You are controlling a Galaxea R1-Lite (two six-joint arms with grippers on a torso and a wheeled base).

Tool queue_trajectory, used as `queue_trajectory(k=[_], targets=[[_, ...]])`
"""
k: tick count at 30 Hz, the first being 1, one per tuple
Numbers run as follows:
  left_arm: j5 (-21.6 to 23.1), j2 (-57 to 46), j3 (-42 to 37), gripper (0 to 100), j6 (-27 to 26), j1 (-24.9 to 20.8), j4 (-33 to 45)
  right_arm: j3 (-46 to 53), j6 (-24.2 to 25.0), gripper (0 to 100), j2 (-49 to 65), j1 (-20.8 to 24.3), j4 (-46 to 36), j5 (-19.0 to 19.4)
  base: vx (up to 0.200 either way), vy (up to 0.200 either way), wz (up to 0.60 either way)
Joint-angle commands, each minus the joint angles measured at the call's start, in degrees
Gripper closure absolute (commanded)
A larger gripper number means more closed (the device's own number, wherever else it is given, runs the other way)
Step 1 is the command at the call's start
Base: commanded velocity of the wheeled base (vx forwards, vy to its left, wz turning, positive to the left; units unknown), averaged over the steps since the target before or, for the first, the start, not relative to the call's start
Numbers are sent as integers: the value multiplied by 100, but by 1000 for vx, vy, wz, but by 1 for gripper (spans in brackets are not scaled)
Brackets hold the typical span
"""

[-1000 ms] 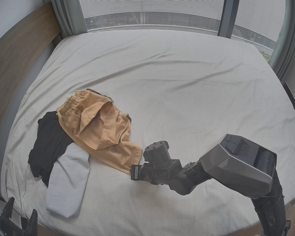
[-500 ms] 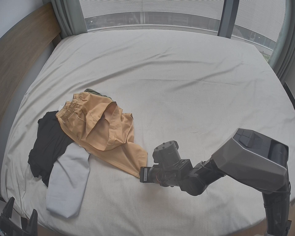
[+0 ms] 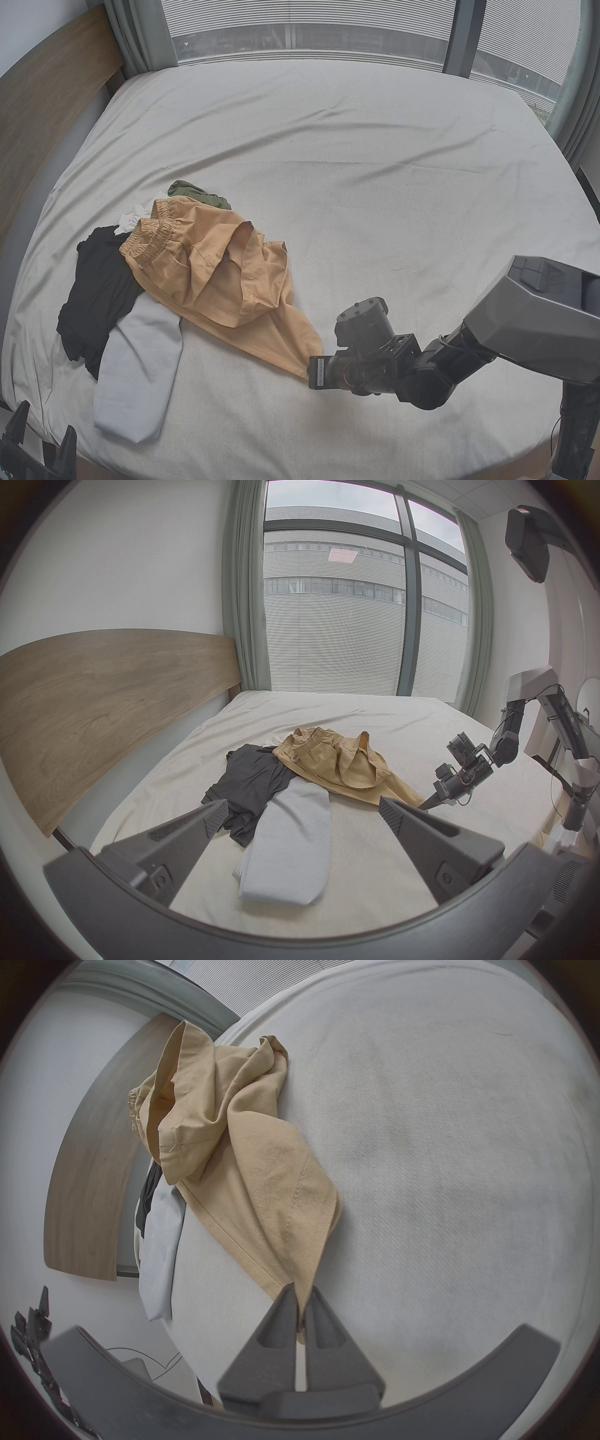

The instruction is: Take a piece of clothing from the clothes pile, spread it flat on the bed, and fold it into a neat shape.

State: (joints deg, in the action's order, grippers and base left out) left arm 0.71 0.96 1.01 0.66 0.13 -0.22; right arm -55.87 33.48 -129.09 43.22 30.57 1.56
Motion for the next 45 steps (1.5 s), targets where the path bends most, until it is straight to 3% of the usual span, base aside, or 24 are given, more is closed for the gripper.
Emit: queue_trajectory(k=[1,16,45], targets=[[0,-88,-101,0,-4,4,-4,524,27,100,437,3,10,-33,0,0,0],[0,-88,-101,0,-4,-5,-4,1939,10,100,832,3,845,-103,0,0,0],[0,-88,-101,0,-4,-5,-4,4049,1,100,2318,-164,1038,-235,0,0,0]])
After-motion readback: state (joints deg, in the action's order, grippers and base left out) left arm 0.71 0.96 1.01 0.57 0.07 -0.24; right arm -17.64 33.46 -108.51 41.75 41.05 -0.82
